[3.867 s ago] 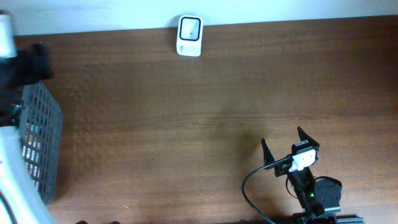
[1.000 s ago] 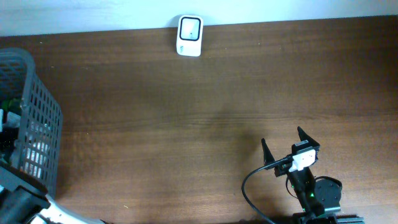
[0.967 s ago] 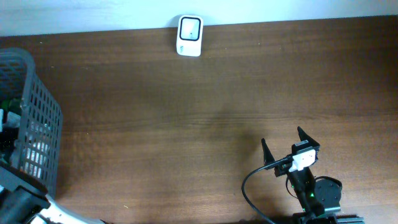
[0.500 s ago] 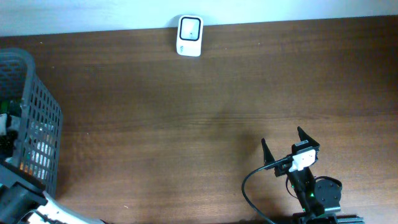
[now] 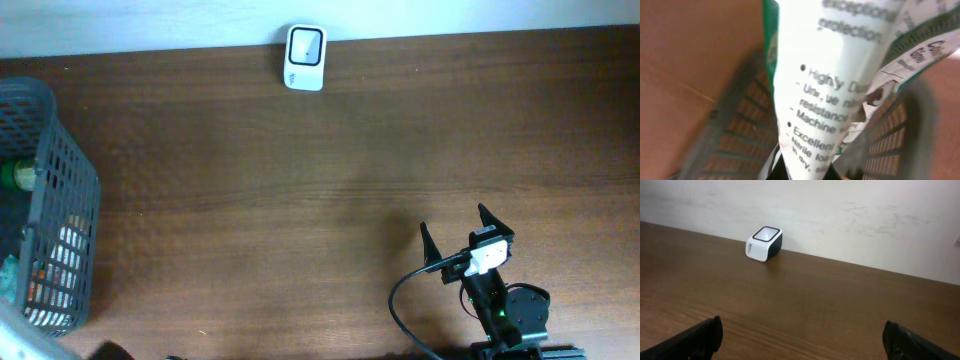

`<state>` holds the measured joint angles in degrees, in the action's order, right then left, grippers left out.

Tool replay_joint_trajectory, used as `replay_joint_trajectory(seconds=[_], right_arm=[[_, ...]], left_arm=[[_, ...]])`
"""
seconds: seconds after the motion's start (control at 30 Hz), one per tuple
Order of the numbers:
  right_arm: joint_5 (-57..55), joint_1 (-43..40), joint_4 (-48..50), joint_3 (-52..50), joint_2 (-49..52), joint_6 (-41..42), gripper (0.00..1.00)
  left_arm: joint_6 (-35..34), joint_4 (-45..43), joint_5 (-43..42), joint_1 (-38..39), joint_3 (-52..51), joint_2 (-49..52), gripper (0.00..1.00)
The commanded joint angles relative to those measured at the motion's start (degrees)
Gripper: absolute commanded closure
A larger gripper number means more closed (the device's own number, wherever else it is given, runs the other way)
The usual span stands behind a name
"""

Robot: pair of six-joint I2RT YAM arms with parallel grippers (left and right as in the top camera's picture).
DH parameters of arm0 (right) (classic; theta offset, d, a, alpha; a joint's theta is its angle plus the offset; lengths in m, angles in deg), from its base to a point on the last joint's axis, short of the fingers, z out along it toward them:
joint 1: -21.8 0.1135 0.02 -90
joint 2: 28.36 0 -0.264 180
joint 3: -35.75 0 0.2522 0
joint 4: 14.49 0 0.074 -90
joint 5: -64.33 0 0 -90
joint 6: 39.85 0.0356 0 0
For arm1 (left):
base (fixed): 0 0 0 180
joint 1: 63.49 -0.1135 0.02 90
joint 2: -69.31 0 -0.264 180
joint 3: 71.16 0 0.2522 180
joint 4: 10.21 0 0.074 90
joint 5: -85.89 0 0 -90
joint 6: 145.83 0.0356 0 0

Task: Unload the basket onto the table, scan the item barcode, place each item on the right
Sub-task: 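Lift the green wipes pack out and place it on the table center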

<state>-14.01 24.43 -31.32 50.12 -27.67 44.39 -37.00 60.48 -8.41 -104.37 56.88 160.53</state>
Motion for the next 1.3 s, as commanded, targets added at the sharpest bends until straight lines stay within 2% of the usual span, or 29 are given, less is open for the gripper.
replay_joint_trajectory(seconds=[0.0, 0.13, 0.2, 0.33, 0.4, 0.53, 0.63, 0.77, 0.97, 1.03, 1.23, 1.27], right_arm=[[-0.3, 0.3, -0.2, -0.3, -0.5, 0.2, 0.02], [-0.3, 0.3, -0.2, -0.3, -0.5, 0.2, 0.02], [-0.3, 0.3, -0.2, -0.3, -0.5, 0.2, 0.02], [-0.3, 0.3, -0.2, -0.3, -0.5, 0.2, 0.02], [-0.3, 0.3, -0.2, -0.3, -0.5, 0.2, 0.02], [-0.3, 0.3, -0.2, -0.3, -0.5, 0.2, 0.02], [-0.3, 0.3, -0.2, -0.3, -0.5, 0.2, 0.02], [-0.3, 0.3, -0.2, -0.3, -0.5, 0.2, 0.02], [-0.3, 0.3, -0.2, -0.3, -0.5, 0.2, 0.02], [-0.3, 0.3, -0.2, -0.3, -0.5, 0.2, 0.02], [-0.3, 0.3, -0.2, -0.3, -0.5, 0.2, 0.02], [-0.3, 0.3, -0.2, -0.3, -0.5, 0.2, 0.02]], left_arm=[[-11.5, -3.5, -6.2, -0.1, 0.3, -7.6, 1.00], [-18.3, -4.1, -24.9, 2.7, 0.2, -12.0, 1.00], [-18.2, -1.2, -28.7, 7.6, 0.2, -12.3, 1.00], [-18.3, 6.4, -26.6, 22.5, -3.0, -10.7, 1.00], [-22.9, 8.2, -19.5, 30.0, -7.3, -9.5, 1.00], [-29.0, 4.7, -14.8, 39.7, -17.4, -6.7, 1.00], [-38.0, -1.8, -14.8, 45.7, -26.2, -3.2, 1.00], [-52.2, -9.3, -14.8, 50.9, -34.1, 1.7, 1.00], [-67.3, -15.4, -14.3, 57.9, -38.5, 11.8, 1.00], [-69.3, -17.2, -14.3, 59.3, -38.5, 14.6, 1.00], [-69.4, -18.5, -11.2, 62.1, -38.5, 19.1, 0.99], [-69.3, -18.5, -10.8, 62.3, -38.5, 19.2, 0.85]])
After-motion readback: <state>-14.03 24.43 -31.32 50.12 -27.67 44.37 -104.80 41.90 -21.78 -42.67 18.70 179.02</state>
